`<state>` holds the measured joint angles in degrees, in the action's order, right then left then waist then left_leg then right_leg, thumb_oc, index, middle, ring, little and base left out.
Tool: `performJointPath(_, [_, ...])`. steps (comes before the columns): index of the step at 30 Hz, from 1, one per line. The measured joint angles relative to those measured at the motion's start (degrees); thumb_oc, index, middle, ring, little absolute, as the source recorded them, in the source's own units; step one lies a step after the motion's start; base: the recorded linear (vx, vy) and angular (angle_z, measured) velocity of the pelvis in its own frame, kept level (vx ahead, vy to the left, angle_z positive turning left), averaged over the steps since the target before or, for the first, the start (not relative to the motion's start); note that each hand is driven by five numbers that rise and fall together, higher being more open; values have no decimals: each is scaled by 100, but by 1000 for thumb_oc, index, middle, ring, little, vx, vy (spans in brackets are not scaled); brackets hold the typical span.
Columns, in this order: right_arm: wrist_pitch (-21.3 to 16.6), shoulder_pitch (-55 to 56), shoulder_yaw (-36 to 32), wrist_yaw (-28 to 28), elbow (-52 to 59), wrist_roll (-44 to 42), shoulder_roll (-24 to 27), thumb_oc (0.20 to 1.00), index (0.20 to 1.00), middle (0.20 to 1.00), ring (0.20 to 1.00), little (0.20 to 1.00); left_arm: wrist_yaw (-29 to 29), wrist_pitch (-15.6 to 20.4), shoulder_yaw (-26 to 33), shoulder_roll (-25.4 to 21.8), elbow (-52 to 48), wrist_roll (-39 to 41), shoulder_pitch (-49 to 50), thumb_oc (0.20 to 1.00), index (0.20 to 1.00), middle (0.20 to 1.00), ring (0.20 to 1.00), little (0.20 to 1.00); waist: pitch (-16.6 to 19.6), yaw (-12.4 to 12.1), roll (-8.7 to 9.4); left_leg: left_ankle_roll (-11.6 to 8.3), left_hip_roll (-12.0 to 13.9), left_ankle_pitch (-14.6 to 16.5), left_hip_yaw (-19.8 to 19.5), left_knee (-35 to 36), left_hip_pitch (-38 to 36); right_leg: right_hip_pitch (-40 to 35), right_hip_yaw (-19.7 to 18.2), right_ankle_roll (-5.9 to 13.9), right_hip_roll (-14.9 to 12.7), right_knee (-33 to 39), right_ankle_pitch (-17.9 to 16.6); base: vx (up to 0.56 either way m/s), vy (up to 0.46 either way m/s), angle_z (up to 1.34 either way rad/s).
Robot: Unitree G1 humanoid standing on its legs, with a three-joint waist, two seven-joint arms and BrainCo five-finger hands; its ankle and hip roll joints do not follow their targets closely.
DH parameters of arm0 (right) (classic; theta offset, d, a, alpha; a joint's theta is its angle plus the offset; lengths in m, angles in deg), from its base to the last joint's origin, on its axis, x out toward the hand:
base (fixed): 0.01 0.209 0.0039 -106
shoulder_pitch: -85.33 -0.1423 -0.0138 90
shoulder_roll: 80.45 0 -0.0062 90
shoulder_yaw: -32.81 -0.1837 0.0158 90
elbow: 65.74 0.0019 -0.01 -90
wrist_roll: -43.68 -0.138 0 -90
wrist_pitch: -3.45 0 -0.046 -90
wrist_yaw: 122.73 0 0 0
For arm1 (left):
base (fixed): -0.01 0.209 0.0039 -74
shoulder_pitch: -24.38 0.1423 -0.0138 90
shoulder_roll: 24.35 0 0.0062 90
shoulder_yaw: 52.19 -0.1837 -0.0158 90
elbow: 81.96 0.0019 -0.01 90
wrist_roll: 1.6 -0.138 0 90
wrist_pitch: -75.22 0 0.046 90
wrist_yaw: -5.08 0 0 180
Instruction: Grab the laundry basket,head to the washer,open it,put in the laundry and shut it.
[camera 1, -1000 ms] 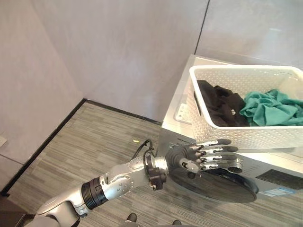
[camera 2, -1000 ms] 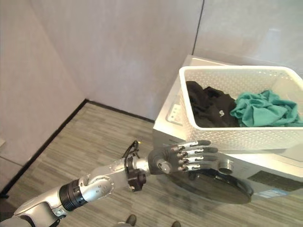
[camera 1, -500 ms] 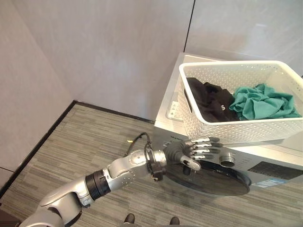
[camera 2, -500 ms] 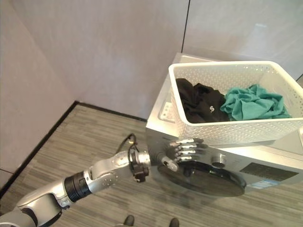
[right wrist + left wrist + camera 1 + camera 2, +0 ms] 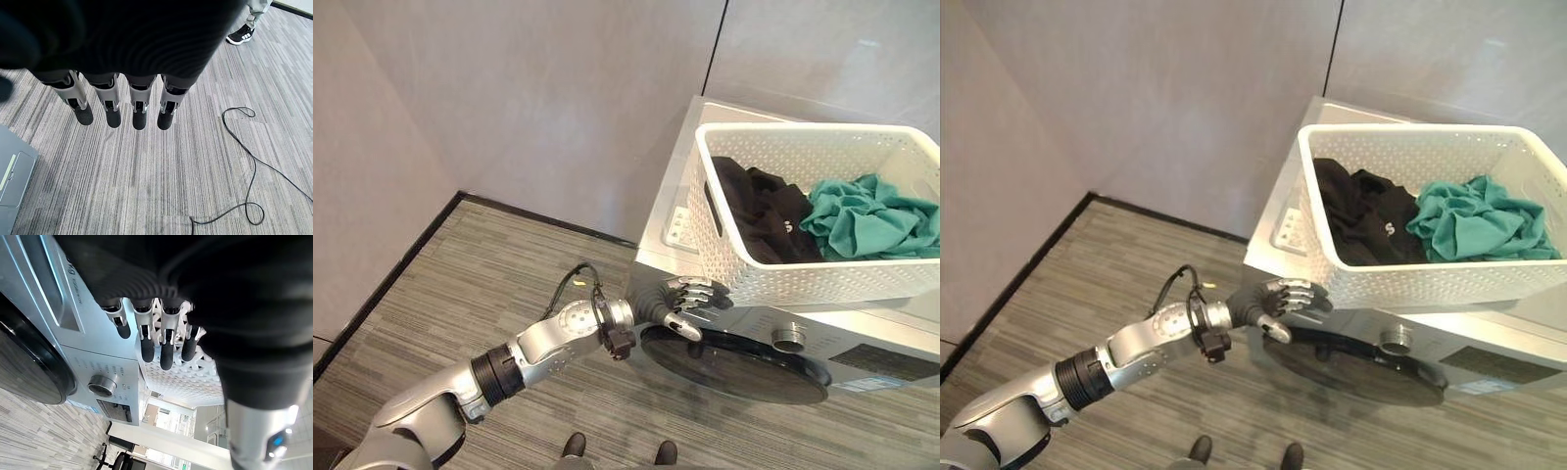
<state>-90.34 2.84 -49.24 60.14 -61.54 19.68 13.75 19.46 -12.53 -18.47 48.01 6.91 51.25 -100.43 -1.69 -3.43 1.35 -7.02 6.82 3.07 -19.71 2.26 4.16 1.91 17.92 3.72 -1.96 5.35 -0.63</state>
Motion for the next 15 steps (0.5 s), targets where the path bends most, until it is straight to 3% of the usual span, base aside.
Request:
performJointPath(6, [9, -18, -1, 50, -13, -1, 0, 1000, 1000, 1000, 1000, 1000, 131, -3, -23, -454, -135, -232, -149, 1000, 1000, 1000, 1000, 1000, -29, -81, 48, 0, -10, 0, -4, 5, -1, -5, 5, 2, -3, 1, 1, 8, 8, 0])
performJointPath(7, [11, -32, -1, 103, -20, -1, 0, 1000, 1000, 1000, 1000, 1000, 252, -32, -183, -887, -173, -419, -304, 1000, 1000, 1000, 1000, 1000, -42, -83, 68, 0, -11, 0, -5, 2, 1, -5, 13, 1, 3, 1, 0, 14, 37, 1])
performJointPath(11, [24, -16, 0, 115, -123, 0, 1, 1000, 1000, 1000, 1000, 1000, 574, -198, -625, -1863, -327, -828, -754, 1000, 1000, 1000, 1000, 1000, -57, -164, 94, -1, -23, 0, -19, 3, 1, -13, 51, -1, -9, -2, -1, 5, 16, 1])
performJointPath(15, [72, 8, 14, 221, -130, 5, -7, 1000, 1000, 1000, 1000, 1000, 924, -356, -925, -2440, -676, -897, -1113, 1000, 1000, 1000, 1000, 1000, -60, -297, 113, -2, -63, -1, -173, -10, -16, -123, 223, 14, -51, -3, 8, 10, 38, 18])
